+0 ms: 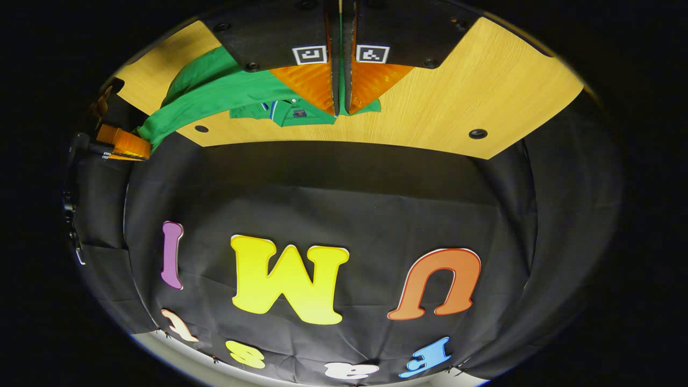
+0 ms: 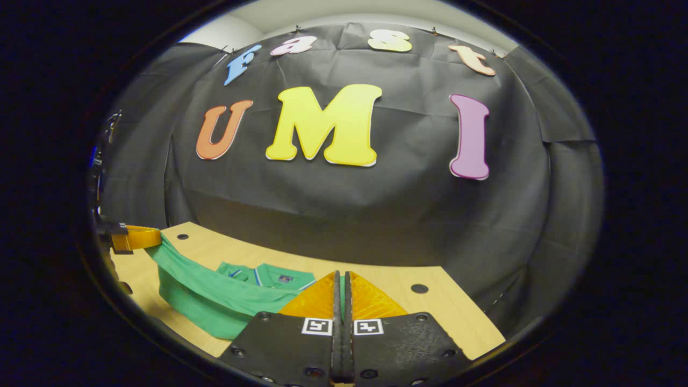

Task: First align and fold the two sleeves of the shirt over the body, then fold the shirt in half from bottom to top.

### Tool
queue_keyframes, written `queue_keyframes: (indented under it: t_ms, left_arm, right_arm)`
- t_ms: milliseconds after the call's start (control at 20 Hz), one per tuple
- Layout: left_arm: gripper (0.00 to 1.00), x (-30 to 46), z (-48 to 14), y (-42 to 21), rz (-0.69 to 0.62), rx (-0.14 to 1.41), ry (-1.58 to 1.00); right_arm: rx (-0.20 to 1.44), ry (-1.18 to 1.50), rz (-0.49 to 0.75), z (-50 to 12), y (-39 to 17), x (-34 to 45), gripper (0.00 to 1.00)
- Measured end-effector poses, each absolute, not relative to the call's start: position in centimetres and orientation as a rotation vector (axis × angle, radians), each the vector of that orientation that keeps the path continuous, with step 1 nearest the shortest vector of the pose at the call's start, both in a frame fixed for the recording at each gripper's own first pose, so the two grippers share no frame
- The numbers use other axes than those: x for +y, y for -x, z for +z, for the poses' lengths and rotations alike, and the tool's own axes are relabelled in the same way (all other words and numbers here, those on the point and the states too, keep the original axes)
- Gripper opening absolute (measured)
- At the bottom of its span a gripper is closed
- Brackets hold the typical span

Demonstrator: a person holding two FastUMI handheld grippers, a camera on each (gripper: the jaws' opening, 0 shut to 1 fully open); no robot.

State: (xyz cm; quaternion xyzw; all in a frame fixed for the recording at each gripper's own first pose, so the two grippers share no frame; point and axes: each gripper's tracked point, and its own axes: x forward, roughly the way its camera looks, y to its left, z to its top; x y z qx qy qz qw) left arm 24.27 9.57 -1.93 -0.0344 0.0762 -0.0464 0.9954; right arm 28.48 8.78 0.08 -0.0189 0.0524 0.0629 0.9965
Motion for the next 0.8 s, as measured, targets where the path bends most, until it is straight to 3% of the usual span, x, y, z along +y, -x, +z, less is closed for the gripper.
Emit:
queue_keyframes:
  t_ms: [350,600,800]
  left_arm:
    - [0.07,10.2,-2.0,-34.2,-0.103,0.141,0.021]
    - [0.08,10.5,-6.9,-39.8,-0.107,0.209,0.018]
    - [0.08,10.4,-9.9,-42.2,-0.111,0.238,-0.043]
  right_arm:
    - [0.144,0.010,0.105,-1.3,-38.6,10.2,0.00]
    - [0.250,-0.039,0.065,-6.9,-44.7,10.3,0.00]
    - [0.245,-0.044,0.043,-9.4,-47.4,11.0,0.00]
